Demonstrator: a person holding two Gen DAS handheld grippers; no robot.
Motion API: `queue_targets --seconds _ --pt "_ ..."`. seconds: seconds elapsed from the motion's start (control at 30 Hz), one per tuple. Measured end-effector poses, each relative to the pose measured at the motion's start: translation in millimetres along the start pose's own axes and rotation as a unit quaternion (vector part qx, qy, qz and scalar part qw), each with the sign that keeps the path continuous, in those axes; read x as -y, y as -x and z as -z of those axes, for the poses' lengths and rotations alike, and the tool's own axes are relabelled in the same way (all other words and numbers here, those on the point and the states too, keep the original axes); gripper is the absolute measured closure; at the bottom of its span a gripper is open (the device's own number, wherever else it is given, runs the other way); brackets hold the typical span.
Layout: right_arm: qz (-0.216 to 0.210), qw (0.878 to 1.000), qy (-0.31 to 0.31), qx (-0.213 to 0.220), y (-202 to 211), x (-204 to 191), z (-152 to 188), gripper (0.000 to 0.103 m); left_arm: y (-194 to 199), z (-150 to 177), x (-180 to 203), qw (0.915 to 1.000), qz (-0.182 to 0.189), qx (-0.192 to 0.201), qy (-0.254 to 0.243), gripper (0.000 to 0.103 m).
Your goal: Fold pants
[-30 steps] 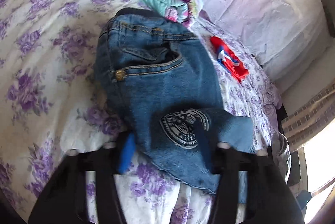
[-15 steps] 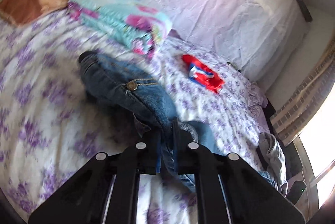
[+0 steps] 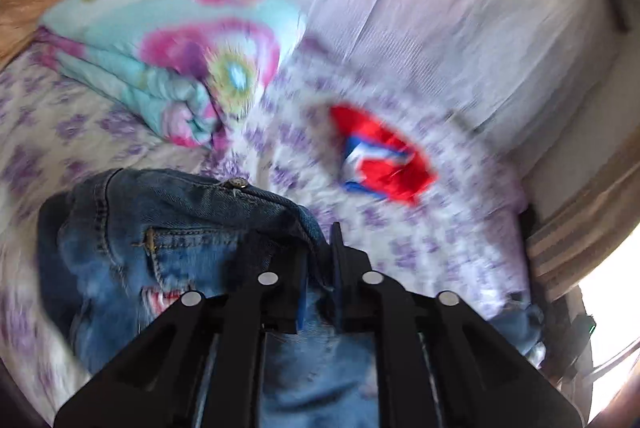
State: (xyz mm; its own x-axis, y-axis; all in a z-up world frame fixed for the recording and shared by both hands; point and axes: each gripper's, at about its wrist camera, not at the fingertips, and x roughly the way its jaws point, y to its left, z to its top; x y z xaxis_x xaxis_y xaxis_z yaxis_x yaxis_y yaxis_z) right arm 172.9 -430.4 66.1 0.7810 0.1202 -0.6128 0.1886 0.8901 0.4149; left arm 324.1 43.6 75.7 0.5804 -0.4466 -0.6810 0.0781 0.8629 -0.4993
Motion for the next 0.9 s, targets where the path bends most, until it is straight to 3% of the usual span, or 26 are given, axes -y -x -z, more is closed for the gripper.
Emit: queue_targets --seconds 0.07,0.1,0.13,0.17,0.2,0.23,0.27,0.33,0.4,0.47,0.57,0.67,0.83,0.9 --pt "0.013 0.999 -0.029 -0.008 -21.4 9.4 -15.4 0.085 -36.4 -7.3 -11.0 0.9983 -0.012 -0.046 0.032 0.09" --pt "0.008 0.999 -0.038 -0.004 -25.9 12.3 -16.6 0.083 -42.4 -6.4 -13.7 0.9979 -0.013 -0.051 0.039 0.088" --pt "0.007 0.999 -0.032 0.0 -27.8 10.5 -15.4 0.076 -43.2 -2.2 -15.4 0.9984 -0.016 -0.046 0.029 0.085" --pt "0.016 1.0 -0.02 0.005 -27.3 7.6 -11.3 0.056 -40.8 1.3 -15.0 0.9989 -0.022 -0.04 0.014 0.071" --pt "0.034 0.999 -0.005 0.011 -26.5 4.8 -8.9 0.049 -36.2 5.3 -15.7 0.9988 -0.038 -0.03 -0.005 0.051" --pt "0.054 0.998 0.009 0.021 -24.0 3.4 -5.9 0.046 -32.0 8.3 -17.6 0.9984 -0.052 -0.021 -0.012 0.045" --pt "0.07 0.997 0.024 0.029 -22.4 2.7 -6.5 0.047 -25.1 10.9 -22.4 0.9973 -0.071 -0.009 -0.018 0.043" --pt "0.084 0.995 0.024 0.041 -17.9 4.4 -12.7 0.048 -13.3 12.3 -33.1 0.9977 -0.066 -0.009 -0.014 0.043" --pt "0.078 0.995 0.025 0.054 -9.8 -0.1 -16.1 0.047 8.6 20.8 -46.5 0.9987 -0.051 -0.005 -0.005 0.043" --pt "0.058 0.996 0.046 0.051 -5.3 -16.6 -9.2 0.047 29.5 35.6 -57.0 0.9981 -0.061 0.002 -0.014 0.043" --pt "0.028 0.995 0.088 0.043 1.7 -46.0 19.0 0.045 54.0 70.2 -79.9 0.997 -0.076 0.001 -0.013 0.043" --pt "0.007 0.992 0.119 0.027 7.7 -71.4 60.1 0.043 63.4 101.3 -103.3 0.9981 -0.057 -0.015 0.015 0.043" --pt "-0.032 0.991 0.132 -0.013 20.7 -96.8 125.7 0.041 48.8 131.9 -103.8 0.9991 -0.011 -0.029 0.029 0.043" --pt "-0.039 0.989 0.138 -0.035 22.8 -105.1 148.7 0.038 30.2 134.1 -97.7 0.999 -0.011 -0.038 0.021 0.043"
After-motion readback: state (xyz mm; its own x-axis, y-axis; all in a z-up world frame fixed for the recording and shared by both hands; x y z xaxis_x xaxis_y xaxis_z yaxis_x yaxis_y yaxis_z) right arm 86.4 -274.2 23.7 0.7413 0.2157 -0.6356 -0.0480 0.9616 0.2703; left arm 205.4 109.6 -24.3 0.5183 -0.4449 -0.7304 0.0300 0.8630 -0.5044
